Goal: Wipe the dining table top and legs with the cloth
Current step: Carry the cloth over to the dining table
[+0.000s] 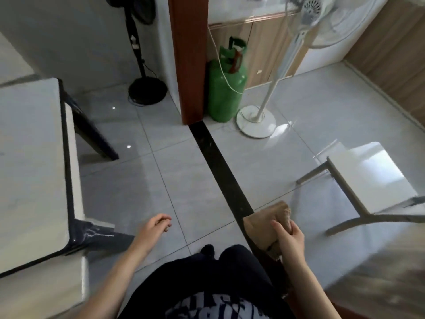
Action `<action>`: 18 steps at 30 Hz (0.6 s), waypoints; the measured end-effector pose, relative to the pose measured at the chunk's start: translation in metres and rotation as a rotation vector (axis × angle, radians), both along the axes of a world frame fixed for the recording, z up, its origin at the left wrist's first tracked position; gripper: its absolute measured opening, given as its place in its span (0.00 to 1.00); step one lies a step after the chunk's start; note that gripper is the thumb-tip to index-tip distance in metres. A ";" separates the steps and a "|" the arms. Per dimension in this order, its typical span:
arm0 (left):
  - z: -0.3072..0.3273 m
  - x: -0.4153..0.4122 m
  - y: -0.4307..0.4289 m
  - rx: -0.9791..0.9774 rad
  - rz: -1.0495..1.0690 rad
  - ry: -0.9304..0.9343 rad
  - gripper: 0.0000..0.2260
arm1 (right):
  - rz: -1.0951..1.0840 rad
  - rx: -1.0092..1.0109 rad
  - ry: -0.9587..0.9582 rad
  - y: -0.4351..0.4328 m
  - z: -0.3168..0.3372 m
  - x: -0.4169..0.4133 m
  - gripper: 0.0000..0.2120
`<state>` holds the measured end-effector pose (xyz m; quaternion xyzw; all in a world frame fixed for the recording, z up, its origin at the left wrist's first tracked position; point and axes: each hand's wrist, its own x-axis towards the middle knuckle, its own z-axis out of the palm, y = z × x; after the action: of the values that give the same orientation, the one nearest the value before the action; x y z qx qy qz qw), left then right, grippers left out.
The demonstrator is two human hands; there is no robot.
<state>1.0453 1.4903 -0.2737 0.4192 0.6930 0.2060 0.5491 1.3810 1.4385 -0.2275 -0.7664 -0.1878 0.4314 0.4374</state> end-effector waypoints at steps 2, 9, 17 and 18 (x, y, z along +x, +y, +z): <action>0.005 0.011 0.035 0.041 0.027 -0.012 0.06 | 0.030 -0.008 -0.013 0.036 0.001 0.013 0.02; 0.007 0.031 0.133 0.097 0.169 -0.047 0.04 | 0.190 -0.055 -0.014 0.190 -0.015 0.040 0.06; 0.009 0.026 0.201 0.061 0.632 0.003 0.11 | 0.595 -0.052 -0.024 0.416 -0.002 0.004 0.06; 0.010 0.023 0.204 0.051 0.718 0.008 0.11 | 0.675 -0.041 -0.025 0.441 0.003 -0.008 0.05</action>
<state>1.0686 1.6941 -0.2640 0.1635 0.7927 0.4015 0.4285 1.3731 1.8796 -0.2248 -0.6748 -0.4274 0.5462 0.2522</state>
